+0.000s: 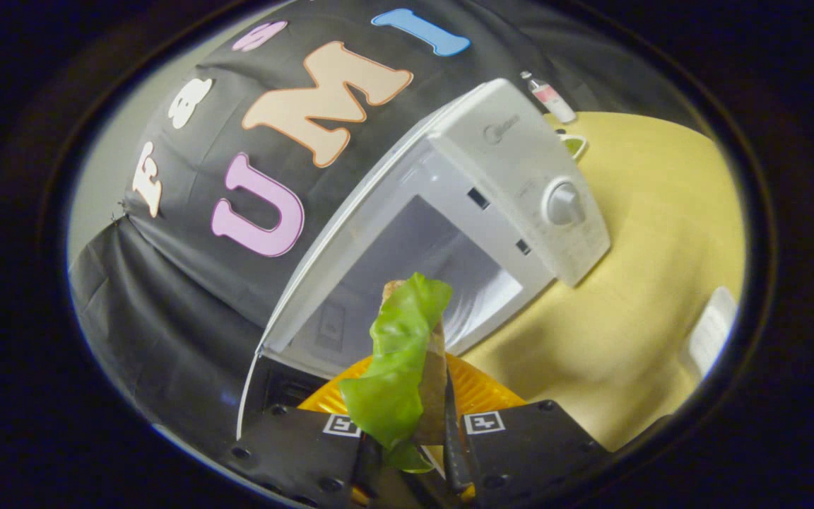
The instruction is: Open the microwave oven with the left hand, put the food in, and close the microwave oven.
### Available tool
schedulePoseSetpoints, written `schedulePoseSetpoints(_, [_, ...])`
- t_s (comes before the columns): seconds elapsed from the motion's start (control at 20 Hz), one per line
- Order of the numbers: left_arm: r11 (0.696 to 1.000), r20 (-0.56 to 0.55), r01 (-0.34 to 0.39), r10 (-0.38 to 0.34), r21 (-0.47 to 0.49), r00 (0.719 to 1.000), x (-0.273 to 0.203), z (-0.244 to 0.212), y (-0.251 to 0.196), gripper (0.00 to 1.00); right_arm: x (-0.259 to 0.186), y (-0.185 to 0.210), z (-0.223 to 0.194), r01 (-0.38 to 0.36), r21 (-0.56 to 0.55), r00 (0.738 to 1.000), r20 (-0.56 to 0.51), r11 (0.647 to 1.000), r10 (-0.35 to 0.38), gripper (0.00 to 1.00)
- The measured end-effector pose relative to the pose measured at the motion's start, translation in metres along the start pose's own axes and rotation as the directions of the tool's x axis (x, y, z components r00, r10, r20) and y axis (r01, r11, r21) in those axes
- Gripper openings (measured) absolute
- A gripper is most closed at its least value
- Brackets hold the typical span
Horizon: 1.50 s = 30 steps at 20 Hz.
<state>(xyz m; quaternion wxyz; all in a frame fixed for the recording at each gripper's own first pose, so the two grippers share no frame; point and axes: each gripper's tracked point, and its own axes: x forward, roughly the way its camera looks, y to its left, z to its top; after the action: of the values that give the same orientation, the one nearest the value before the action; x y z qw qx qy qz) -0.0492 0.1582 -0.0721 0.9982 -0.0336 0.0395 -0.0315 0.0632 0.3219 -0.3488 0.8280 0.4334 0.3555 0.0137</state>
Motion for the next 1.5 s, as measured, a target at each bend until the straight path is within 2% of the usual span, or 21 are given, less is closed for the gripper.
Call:
schedulePoseSetpoints(0.3, [0.999, -0.051, -0.03, 0.031, 0.026, 0.998, -0.012, -0.012, 0.022, 0.94, 0.063, 0.017, -0.001, 0.018, 0.071, 0.994, 0.102, 0.997, -0.025, 0.44])
schedulePoseSetpoints(0.5, [0.999, -0.091, -0.028, 0.03, 0.022, 0.995, -0.016, -0.025, 0.026, 0.95, 0.098, 0.017, -0.001, 0.044, 0.034, 0.99, 0.132, 0.998, -0.048, 0.44])
schedulePoseSetpoints(0.85, [0.998, -0.148, -0.056, 0.058, 0.015, 0.987, -0.017, -0.043, 0.044, 0.95, 0.131, 0.014, 0.008, 0.061, 0.034, 0.978, 0.197, 0.998, -0.067, 0.44])
schedulePoseSetpoints(1.1, [0.998, -0.17, -0.039, 0.046, 0.042, 0.984, -0.019, -0.048, 0.039, 0.95, 0.152, 0.022, 0.009, 0.039, 0.059, 0.978, 0.204, 0.997, -0.051, 0.44])
schedulePoseSetpoints(1.3, [0.999, -0.184, -0.021, 0.027, 0.036, 0.983, -0.018, -0.049, 0.033, 0.95, 0.158, 0.026, 0.007, 0.016, 0.007, 0.977, 0.211, 1.0, -0.017, 0.44])
schedulePoseSetpoints(1.5, [0.999, -0.194, -0.016, 0.022, 0.033, 0.981, -0.019, -0.051, 0.031, 0.96, 0.16, 0.017, 0.009, 0.041, -0.048, 0.973, 0.227, 0.998, -0.029, 0.45])
